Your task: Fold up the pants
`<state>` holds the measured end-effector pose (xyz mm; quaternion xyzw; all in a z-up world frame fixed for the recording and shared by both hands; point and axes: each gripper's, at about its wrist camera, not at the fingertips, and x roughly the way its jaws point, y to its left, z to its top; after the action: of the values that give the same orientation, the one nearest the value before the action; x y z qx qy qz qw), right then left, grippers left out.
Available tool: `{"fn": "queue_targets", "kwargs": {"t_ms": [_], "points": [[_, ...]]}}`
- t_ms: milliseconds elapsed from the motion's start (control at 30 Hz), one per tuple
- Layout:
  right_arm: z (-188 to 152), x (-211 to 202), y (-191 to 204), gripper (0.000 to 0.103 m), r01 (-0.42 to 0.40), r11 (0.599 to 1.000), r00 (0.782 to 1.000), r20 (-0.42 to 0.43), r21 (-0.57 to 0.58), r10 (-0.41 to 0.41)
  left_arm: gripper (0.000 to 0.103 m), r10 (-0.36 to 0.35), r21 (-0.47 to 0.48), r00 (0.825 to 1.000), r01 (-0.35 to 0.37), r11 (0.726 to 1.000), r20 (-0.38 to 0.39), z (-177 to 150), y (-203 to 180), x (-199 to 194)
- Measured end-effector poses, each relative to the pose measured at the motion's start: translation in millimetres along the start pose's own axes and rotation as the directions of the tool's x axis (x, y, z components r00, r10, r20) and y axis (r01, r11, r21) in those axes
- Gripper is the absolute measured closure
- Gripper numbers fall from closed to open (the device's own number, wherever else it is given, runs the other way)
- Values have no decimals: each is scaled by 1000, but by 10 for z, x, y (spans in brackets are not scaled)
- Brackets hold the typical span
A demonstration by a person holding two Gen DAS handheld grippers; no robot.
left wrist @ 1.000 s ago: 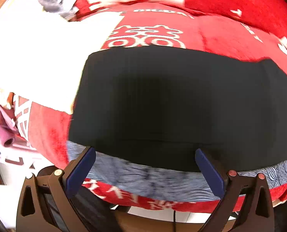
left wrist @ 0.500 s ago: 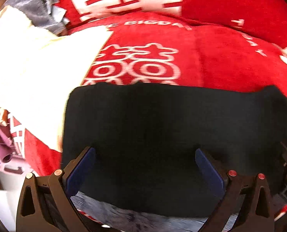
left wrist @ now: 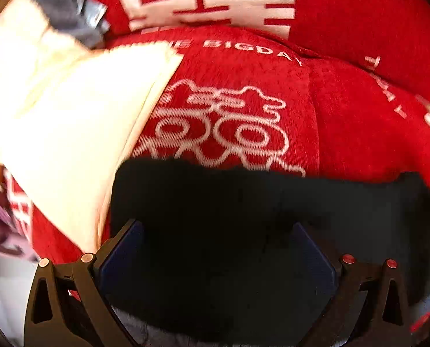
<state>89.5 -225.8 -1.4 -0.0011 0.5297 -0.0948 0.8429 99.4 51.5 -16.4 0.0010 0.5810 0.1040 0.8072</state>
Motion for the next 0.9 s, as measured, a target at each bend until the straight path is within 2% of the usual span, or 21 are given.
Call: {"fn": "queue_targets", "kwargs": {"t_ms": [67,133,167,200,300,367,467,567,667,767,867,900], "points": [[43,95,165,0,4,1000,1000,-21,-8,-4,0,31,15,1000,-31,999,-6,97,-21,114],[104,259,204,0,40,999,998,-42,17,-39,0,1,4,1000,-1,1000,-28,165,-11,215],[125,288,150,0,27,999,999,-37,46,-25,0,-17,-3,999,17,1000,-32,175,31,223],[145,294,76,0,30,997,999,-36,68,-28,0,-7,-8,1000,7,1000,-26,184,80,219],[224,315,-317,0,139,979,990,-51,149,-133,0,-9,-47,1000,7,999,-30,195,254,277],[199,380,-698,0,217,955,974,-115,201,-198,0,-70,-99,996,63,993,-61,168,449,354],[154,352,-1121,0,221,945,973,-124,242,-195,0,-103,-145,992,92,985,-69,78,602,315],[59,45,-1206,0,205,943,979,-59,264,-196,0,-102,-146,994,95,985,-36,-79,652,129],[-110,-251,-878,0,79,974,996,15,210,-84,0,-118,-163,993,115,980,-13,-267,762,9],[-340,-355,-199,0,-33,999,999,10,25,32,0,-112,-173,993,106,979,-25,-446,844,4],[-570,-365,406,0,-143,980,990,-34,-135,140,0,-102,-146,994,95,985,-46,-647,881,42],[-672,-340,612,0,-160,968,987,-52,-194,153,0,-88,-138,995,80,987,-48,-708,867,36]]}}
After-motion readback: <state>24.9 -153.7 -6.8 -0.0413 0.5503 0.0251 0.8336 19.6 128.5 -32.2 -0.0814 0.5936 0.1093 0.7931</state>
